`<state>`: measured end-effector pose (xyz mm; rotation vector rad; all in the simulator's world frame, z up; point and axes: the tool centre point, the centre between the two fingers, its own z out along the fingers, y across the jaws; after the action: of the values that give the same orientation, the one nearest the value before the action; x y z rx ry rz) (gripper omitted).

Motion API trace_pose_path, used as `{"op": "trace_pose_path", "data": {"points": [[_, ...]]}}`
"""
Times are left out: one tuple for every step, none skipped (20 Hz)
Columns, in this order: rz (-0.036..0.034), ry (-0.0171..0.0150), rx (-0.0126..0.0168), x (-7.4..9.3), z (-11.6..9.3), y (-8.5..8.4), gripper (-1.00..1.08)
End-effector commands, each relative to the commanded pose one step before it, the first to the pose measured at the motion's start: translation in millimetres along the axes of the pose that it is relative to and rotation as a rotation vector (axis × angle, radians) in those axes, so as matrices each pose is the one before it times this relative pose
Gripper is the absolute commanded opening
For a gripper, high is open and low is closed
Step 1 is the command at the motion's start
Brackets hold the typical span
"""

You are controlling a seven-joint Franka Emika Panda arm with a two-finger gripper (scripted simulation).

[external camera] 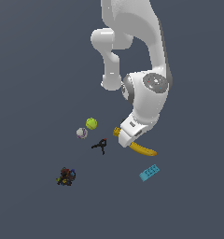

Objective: Pick up a designated object from a clutter of objects.

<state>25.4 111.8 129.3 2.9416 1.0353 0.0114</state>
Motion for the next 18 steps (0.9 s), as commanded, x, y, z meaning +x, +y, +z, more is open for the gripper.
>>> {"op": "trace_pose_path", "data": {"points": [[-0.06213,0.00108,0.00691,3.2,20.79,-8.86,1.0],[-0.01974,0.00008,0.00273,0.94,6.83,-3.04,1.0],[-0.01784,0.00016,0.00256,0.84,6.17,-2.79,1.0],[-0.01594,0.00022,0.00237,0.75,5.52,-2.53,1.0],[-0.01405,0.00026,0.00214,0.65,4.86,-2.26,1.0],[-0.01217,0.00027,0.0019,0.57,4.21,-1.98,1.0],[-0.01028,0.00027,0.00164,0.47,3.56,-1.68,1.0],[-0.00841,0.00024,0.00136,0.39,2.91,-1.39,1.0],[-0.00653,0.0002,0.00107,0.3,2.26,-1.08,1.0],[-0.00467,0.00015,0.00077,0.22,1.61,-0.78,1.0],[-0.00281,0.0001,0.00047,0.13,0.97,-0.47,1.0],[-0.00096,0.00003,0.00016,0.05,0.32,-0.17,1.0],[0.0055,-0.00131,0.00007,-0.51,-1.34,0.43,1.0],[0.0,0.0,0.0,-0.02,0.34,0.01,1.0],[0.0,0.0,0.0,-0.05,1.03,0.03,1.0],[-0.00048,0.00008,-0.00001,0.06,1.67,-0.18,1.0],[0.0,0.0,0.0,-0.13,2.38,0.06,1.0],[-0.00048,0.00008,0.0,-0.02,3.02,-0.15,1.0]]}}
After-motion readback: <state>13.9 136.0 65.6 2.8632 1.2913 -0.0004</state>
